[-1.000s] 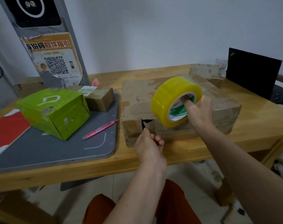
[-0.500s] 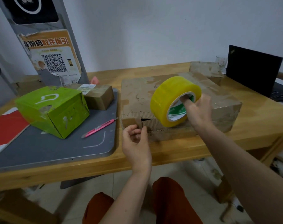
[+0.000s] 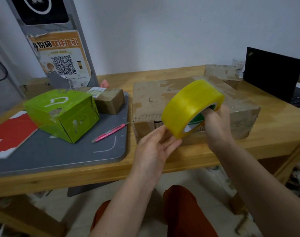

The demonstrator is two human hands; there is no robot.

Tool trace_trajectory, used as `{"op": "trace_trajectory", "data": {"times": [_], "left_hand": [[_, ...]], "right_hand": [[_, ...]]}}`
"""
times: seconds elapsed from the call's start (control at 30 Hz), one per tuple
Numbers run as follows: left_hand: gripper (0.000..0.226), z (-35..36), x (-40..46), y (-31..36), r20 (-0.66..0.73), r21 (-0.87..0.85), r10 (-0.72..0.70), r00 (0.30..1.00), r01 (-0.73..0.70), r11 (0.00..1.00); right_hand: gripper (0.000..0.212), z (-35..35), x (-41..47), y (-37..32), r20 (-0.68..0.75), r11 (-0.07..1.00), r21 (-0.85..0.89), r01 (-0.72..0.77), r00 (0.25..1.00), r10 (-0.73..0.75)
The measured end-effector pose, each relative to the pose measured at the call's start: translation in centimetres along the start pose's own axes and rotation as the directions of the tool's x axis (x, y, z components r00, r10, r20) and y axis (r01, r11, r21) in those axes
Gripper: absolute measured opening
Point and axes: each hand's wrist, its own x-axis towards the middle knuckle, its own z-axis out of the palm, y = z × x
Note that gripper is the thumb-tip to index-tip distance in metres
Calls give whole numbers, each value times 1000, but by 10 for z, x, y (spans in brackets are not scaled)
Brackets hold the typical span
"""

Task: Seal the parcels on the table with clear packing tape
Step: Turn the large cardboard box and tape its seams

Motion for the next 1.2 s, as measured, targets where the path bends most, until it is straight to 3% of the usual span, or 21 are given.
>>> {"op": "trace_trajectory", "data": {"times": [0.1, 0.2, 0.33, 0.43, 0.7, 0.8, 0.9, 0.97, 1.03, 1.13, 1.2], "left_hand": [[27, 1, -10, -1, 37, -5, 10, 999, -10, 1000], [21, 1, -14, 0, -12, -57, -18, 1000, 17, 998], [10, -5, -15, -3, -85, -104, -95, 992, 86, 991], [5, -12, -14, -11, -145, -34, -97, 985, 93, 995], [13, -22, -9, -23, -202, -52, -131, 971, 123, 991], [4, -26, -8, -23, -206, -48, -172, 963, 165, 985], [8, -30, -7, -22, -256, -9, -169, 952, 173, 985], [20, -34, -3, -18, -307, 79, -110, 945, 141, 987], [29, -42, 2, -15, -323, 230, -11, 946, 89, 969], [26, -50, 4, -10, -287, 448, 116, 951, 27, 894], [27, -52, 3, -10, -289, 484, 166, 943, -6, 875]], "right_hand": [[9, 1, -5, 1, -46, 1000, 7, -23, 999, 23], [15, 0, -11, 3, -98, 999, 28, -42, 994, 45], [10, -3, -21, 8, -78, 998, 37, -47, 996, 50], [11, -3, -30, 11, -76, 991, 99, -89, 992, 97], [25, -2, -47, 26, -48, 970, 176, -167, 983, 177], [29, -5, -50, 30, 11, 968, 168, -188, 982, 189], [49, -10, -49, 31, 177, 971, 90, -220, 963, 202], [68, -16, -50, 27, 322, 988, -78, -133, 935, 151], [67, -18, -54, 21, 435, 968, -247, 53, 898, 62], [59, -15, -62, 14, 491, 922, -290, 255, 867, -86], [59, -15, -64, 12, 507, 910, -282, 306, 852, -130]]}}
